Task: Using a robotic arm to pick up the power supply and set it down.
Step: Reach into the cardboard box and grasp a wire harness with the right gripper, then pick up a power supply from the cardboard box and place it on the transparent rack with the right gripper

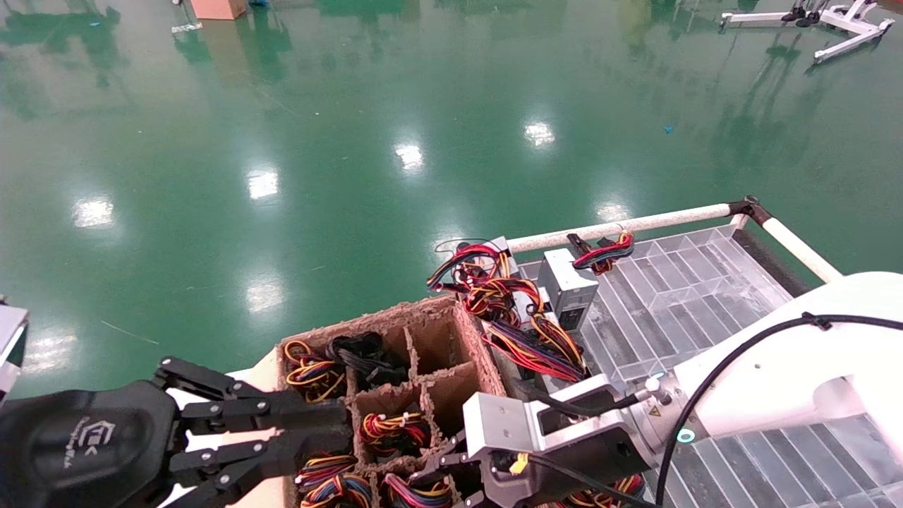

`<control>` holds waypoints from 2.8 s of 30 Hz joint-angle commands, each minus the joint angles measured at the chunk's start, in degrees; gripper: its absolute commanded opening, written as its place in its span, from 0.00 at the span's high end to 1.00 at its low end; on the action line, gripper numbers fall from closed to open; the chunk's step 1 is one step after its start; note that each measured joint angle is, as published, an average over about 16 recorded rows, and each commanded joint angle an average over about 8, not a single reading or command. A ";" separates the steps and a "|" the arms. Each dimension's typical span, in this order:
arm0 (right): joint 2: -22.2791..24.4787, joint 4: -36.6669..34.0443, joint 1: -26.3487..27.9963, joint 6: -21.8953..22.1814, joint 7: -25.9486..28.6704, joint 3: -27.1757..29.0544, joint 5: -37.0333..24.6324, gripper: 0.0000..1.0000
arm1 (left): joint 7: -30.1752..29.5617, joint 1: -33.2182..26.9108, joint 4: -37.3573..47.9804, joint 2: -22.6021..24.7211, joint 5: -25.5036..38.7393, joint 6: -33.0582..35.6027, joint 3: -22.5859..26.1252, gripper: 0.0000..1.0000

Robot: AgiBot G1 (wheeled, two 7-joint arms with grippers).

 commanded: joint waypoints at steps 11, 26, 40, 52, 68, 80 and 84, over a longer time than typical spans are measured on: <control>0.92 2.69 0.16 0.42 2.13 -0.84 0.00 1.00 | 0.00 0.00 0.00 0.00 0.00 0.00 0.00 0.01; 5.50 6.98 -0.02 -0.16 4.84 1.95 6.19 1.00 | 0.00 0.00 0.00 0.00 -0.01 0.00 0.01 0.00; 11.67 10.10 1.76 -1.45 6.80 7.84 23.21 1.00 | 0.01 0.00 0.00 0.00 -0.01 0.00 0.01 0.00; 14.71 5.13 12.28 -1.42 2.81 9.23 29.33 1.00 | 0.01 0.00 0.00 -0.01 -0.01 -0.01 0.02 0.00; 19.61 -12.98 25.23 -1.13 -8.34 2.54 19.74 1.00 | 0.01 -0.01 0.00 -0.01 -0.01 -0.01 0.02 0.00; 21.41 -22.88 27.24 -0.33 -16.34 -0.85 15.13 1.00 | 0.01 -0.01 0.00 -0.01 -0.02 -0.01 0.02 0.00; 21.01 -25.51 27.04 0.72 -18.25 -1.55 14.10 1.00 | 0.01 -0.01 0.00 -0.01 -0.02 -0.01 0.02 0.00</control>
